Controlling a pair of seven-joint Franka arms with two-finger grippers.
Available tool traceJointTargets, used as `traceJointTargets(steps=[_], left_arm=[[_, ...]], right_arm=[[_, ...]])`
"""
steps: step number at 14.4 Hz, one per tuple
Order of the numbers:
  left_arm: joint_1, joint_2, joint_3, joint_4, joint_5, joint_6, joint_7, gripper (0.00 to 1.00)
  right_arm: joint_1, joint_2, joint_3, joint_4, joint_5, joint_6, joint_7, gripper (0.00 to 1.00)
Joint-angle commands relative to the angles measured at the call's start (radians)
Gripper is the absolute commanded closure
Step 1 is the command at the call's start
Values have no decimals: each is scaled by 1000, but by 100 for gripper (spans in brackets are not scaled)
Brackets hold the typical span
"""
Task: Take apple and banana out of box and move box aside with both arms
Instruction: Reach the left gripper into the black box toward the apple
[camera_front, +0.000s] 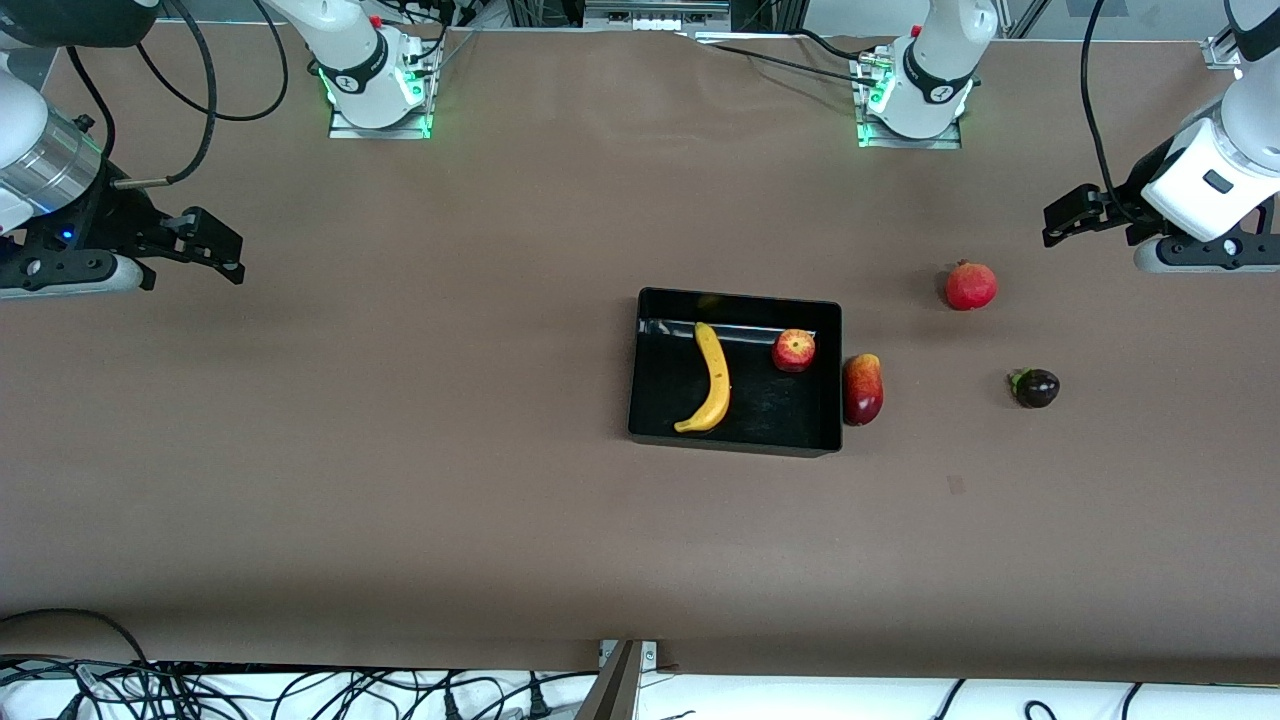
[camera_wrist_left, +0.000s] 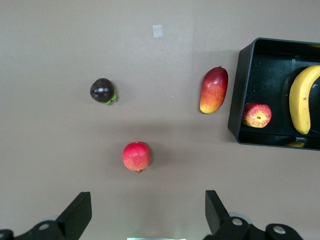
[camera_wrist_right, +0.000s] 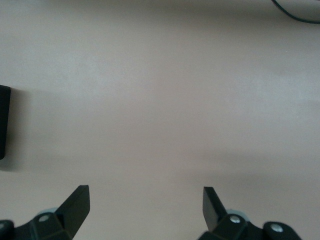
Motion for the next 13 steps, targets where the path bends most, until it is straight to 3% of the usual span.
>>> traceJointTargets(steps=[1, 7, 13], left_arm=[[-3, 16, -2, 36, 12, -23, 11, 0], [-17, 19, -2, 42, 9, -80, -5, 0], [-35, 171, -50, 244, 10, -272, 8, 0]], right_arm=[[-1, -8, 1, 7, 0, -12, -12, 0], [-2, -8, -1, 7, -1, -11, -12, 0], [-2, -5, -1, 7, -2, -2, -12, 0]])
